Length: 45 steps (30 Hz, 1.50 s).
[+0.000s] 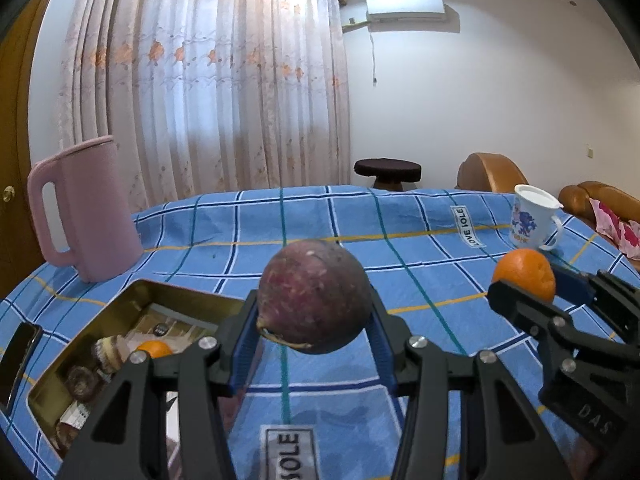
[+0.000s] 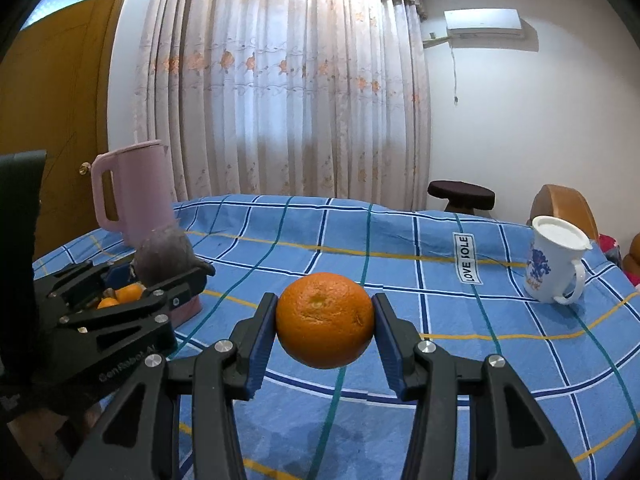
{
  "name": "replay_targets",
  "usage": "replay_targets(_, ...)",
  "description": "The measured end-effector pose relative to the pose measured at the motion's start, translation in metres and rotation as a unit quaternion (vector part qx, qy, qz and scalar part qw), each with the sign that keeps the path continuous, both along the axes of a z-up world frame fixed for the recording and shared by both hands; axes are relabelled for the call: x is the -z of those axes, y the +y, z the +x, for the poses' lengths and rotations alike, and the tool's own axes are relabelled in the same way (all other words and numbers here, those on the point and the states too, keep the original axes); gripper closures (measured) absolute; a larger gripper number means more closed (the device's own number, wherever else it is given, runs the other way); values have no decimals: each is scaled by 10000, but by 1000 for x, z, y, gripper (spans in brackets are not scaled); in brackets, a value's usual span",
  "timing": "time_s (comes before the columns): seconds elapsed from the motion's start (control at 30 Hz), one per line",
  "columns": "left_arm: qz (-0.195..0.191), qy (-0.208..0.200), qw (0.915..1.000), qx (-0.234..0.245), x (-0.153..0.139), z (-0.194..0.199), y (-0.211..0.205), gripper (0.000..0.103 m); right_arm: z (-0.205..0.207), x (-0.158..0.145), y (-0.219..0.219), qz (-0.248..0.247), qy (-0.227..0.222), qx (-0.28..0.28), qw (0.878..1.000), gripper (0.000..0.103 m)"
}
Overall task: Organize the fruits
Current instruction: 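Lower the purple taro into the tin with the left tool while the right tool lowers the orange in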
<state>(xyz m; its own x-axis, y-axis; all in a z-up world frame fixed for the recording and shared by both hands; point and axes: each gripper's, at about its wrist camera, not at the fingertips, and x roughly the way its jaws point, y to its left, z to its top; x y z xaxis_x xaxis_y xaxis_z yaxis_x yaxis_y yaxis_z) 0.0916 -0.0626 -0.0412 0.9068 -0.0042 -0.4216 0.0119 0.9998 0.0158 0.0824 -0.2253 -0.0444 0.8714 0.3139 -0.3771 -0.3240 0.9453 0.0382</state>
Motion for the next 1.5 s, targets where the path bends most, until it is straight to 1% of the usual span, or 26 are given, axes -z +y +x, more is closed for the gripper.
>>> replay_targets(0.17,-45,122,9999,-25,2,-7,14,52,2,2,12,7,198,-153,9997,54)
replay_targets(0.27,-34,186,9998,-66,2,-11,24,52,4,3,25,-2,245,-294,9993,54)
replay_targets(0.4,-86,200,9996,-186,-6,-18,42,52,9,-5,42,156,352,-500,9980,54)
replay_targets(0.5,-39,188,9991,-371,-13,-23,62,52,8,-19,62,219,220,-745,9967,54)
replay_targets(0.67,-89,256,9969,-734,-18,-29,99,52,8,-37,102,232,79,-1207,9924,54)
replay_targets(0.8,-69,312,9947,-979,-16,-34,122,52,8,-41,132,179,43,-1500,9885,54)
replay_targets(0.97,-13,396,9920,-1199,-12,-38,145,52,9,-41,156,157,78,-1738,9846,54)
replay_targets(1.17,18,552,9894,-1342,-2,-41,165,52,14,-34,182,52,251,-1944,9806,54)
replay_targets(1.33,-22,694,9881,-1374,8,-39,174,52,21,-14,198,-46,604,-2058,9767,54)
replay_targets(1.5,-49,859,9872,-1345,17,-35,176,52,26,4,208,-211,862,-2147,9726,53)
